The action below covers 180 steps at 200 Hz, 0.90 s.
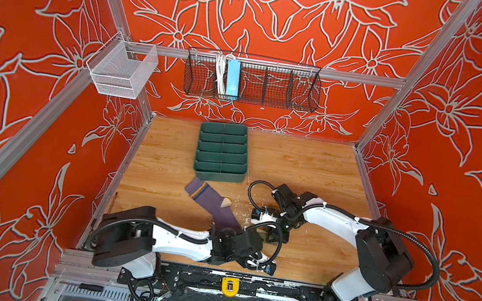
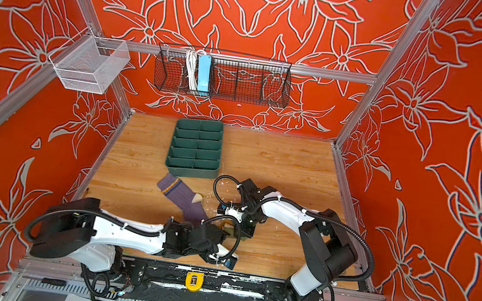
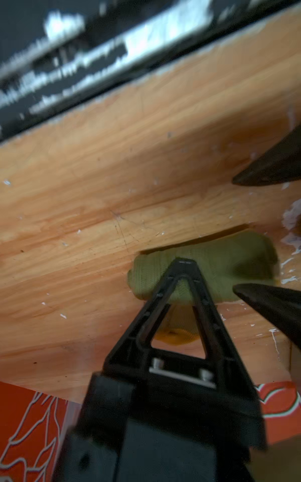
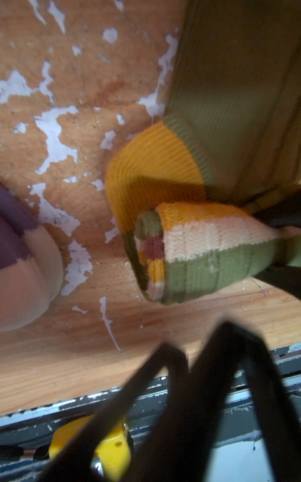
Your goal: Roll the socks
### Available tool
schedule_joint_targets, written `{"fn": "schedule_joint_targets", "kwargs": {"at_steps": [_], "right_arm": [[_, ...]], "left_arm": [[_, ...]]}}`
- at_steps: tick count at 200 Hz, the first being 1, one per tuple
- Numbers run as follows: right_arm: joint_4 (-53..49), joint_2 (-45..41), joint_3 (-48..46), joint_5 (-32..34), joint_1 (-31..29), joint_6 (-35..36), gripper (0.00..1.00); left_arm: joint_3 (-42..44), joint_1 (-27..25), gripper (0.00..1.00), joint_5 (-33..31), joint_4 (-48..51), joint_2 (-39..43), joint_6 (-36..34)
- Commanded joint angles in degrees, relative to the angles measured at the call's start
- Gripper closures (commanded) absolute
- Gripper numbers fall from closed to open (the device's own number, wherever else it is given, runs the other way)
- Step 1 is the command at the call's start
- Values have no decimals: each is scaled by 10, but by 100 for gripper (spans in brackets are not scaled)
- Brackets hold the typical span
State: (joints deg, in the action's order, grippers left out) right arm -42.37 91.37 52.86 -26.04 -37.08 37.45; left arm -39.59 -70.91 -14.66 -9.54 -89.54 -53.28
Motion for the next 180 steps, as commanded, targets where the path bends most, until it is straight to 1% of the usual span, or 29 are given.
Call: {"fn": "schedule_joint_targets", "kwargs": {"at_steps": [1, 16, 36, 43, 77, 108, 132, 141, 176, 180], "right_arm": [[-18, -9, -9, -19, 1, 12, 100], [-22, -11, -8, -24, 1, 12, 100], [-25, -14, -10, -27, 1, 12, 100], [-26, -17, -12, -29, 1, 12, 100], [-27, -23, -14, -27, 1, 14, 100], [-30, -25, -14, -30, 1, 13, 100], [-32, -29, -12, -30, 1, 12, 100], [-31, -34, -14, -31, 1, 12, 100], [-39, -59, -19, -8, 1, 11, 100], [-38, -67, -22, 3, 1, 11, 95]], "left_arm": [[-24, 5, 43, -89, -101, -39, 9], [-27, 7, 49, -126, -127, -63, 10], [-25, 11, 57, -153, -143, -90, 3], [-25, 13, 58, -157, -144, -99, 4], [-29, 15, 67, -143, -136, -124, 14], [-36, 16, 84, -129, -118, -140, 30], [-33, 19, 94, -124, -116, -144, 37], [-33, 20, 100, -125, -113, -144, 38], [-27, 20, 100, -122, -79, -133, 44], [-27, 20, 100, -120, -72, -131, 45]]}}
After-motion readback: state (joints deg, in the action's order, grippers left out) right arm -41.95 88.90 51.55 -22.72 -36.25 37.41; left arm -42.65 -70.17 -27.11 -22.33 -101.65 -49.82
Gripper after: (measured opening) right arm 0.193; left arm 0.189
